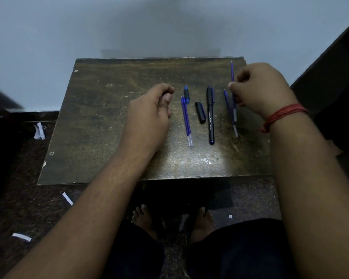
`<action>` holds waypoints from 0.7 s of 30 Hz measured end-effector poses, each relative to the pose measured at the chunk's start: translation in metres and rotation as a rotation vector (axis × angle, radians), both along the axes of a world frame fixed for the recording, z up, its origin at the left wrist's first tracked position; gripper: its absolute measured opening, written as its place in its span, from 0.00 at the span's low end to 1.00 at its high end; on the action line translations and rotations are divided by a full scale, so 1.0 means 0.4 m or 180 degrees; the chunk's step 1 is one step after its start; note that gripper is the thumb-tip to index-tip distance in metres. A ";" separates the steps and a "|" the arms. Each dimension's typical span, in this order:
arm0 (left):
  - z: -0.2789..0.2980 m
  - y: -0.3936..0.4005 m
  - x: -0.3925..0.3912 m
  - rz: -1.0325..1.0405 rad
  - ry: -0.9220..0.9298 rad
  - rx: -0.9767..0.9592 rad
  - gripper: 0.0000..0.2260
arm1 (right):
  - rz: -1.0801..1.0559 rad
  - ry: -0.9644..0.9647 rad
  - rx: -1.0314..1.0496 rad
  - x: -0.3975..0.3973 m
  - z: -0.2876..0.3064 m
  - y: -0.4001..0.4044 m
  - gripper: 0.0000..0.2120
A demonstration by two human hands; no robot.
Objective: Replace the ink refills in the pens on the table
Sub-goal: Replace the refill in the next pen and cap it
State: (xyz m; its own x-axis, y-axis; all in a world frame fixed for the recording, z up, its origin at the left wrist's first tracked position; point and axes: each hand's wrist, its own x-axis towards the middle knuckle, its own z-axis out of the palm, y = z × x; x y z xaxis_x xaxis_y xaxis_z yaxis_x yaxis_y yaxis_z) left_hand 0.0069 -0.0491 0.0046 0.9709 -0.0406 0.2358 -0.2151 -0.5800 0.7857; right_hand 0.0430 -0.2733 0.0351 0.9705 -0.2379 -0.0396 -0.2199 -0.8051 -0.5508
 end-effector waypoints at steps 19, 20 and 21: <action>-0.004 0.005 0.001 0.0015 0.0078 0.0011 0.10 | -0.0067 0.0834 -0.0719 0.008 -0.030 -0.010 0.16; -0.004 0.005 0.000 0.0010 0.0080 0.0014 0.10 | -0.0060 0.0850 -0.0717 0.008 -0.029 -0.010 0.16; -0.004 0.006 0.000 0.0007 0.0076 0.0017 0.10 | -0.0063 0.0866 -0.0704 0.008 -0.030 -0.009 0.16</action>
State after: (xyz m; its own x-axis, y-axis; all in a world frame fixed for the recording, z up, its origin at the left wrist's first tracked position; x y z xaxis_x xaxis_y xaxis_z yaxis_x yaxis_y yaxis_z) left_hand 0.0070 -0.0468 0.0030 0.9764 -0.0396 0.2124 -0.1950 -0.5847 0.7874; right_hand 0.0463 -0.2769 0.0230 0.9265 -0.2883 -0.2417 -0.3514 -0.8926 -0.2824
